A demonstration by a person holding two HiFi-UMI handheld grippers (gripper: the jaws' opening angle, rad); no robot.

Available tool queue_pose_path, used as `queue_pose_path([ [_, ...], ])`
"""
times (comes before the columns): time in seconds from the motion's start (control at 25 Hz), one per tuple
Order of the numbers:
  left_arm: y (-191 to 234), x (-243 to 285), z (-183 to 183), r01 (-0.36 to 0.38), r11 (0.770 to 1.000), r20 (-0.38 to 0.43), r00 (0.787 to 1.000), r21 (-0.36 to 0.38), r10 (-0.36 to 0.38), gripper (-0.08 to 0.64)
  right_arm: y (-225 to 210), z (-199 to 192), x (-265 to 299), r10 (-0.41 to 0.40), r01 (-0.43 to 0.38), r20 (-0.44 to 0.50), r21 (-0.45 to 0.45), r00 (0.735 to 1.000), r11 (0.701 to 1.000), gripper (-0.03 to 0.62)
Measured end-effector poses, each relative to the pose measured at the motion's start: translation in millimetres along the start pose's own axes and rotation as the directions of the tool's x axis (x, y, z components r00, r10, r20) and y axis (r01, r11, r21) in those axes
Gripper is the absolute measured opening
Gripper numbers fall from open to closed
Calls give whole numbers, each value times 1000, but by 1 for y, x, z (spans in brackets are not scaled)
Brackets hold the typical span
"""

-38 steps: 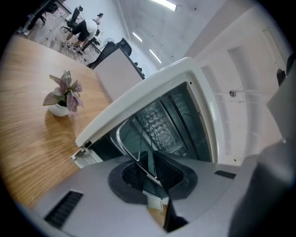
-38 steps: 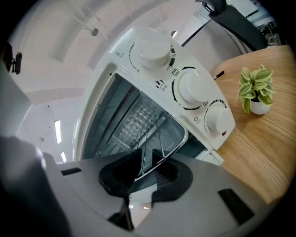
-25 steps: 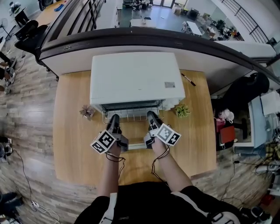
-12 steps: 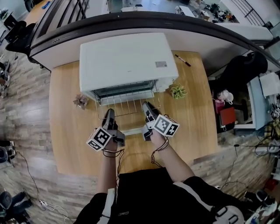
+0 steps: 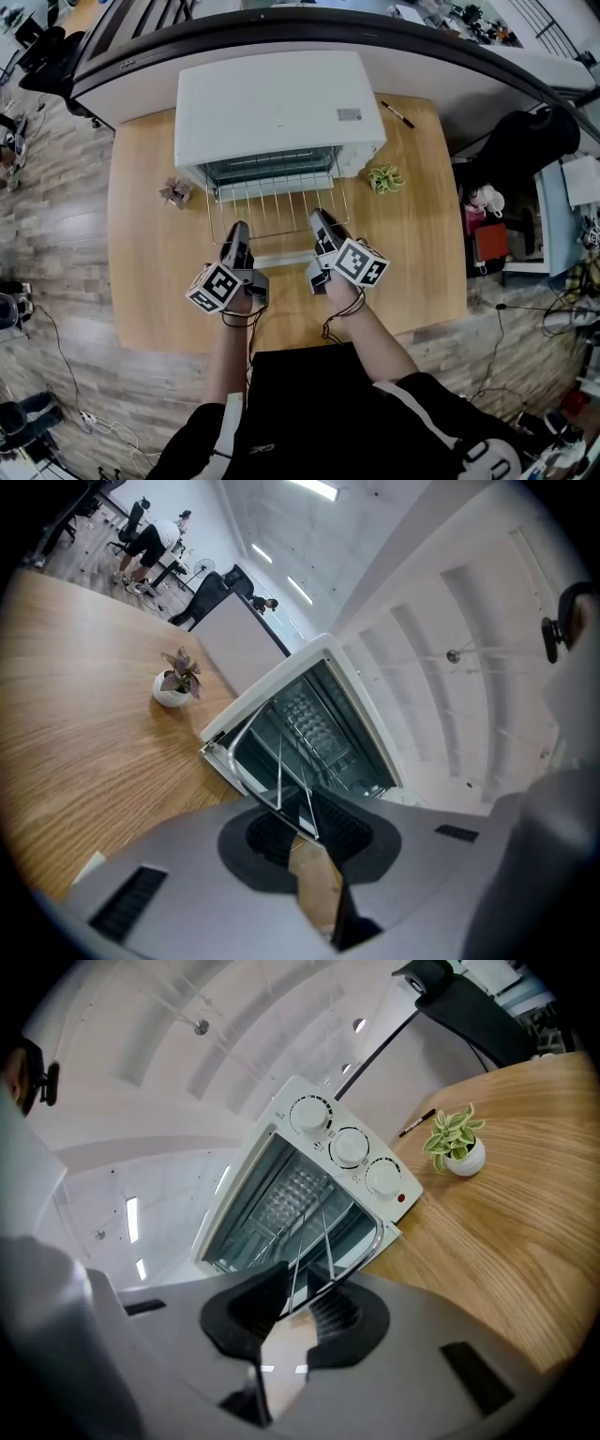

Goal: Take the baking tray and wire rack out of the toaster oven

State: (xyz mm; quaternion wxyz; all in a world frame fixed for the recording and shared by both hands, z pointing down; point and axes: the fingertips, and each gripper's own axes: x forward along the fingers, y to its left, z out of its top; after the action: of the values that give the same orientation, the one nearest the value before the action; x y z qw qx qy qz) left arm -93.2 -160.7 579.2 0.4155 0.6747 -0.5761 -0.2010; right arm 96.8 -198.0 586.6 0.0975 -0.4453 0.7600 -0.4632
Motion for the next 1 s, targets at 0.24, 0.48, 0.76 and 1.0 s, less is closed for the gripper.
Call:
queue_pose_path([
  [0.24, -3, -15, -10, -6, 1000, 5, 1000, 7, 6, 49, 5, -1, -15, 35, -35, 7, -24, 999, 999, 64],
  [0.48, -11, -32, -21, -18, 997, 11, 1000, 70, 18, 57, 2, -12, -30, 43, -44, -20, -39, 999, 998, 75],
  [0.76, -15, -63, -27, -6, 998, 57, 998, 62, 3, 60, 16, -23, -48, 108, -110, -37, -84, 994, 990, 74],
  [1.0, -16, -90, -27, -42, 997, 95, 995, 65, 36, 60, 28, -37, -57, 147, -152, -68, -81, 987, 985, 75],
])
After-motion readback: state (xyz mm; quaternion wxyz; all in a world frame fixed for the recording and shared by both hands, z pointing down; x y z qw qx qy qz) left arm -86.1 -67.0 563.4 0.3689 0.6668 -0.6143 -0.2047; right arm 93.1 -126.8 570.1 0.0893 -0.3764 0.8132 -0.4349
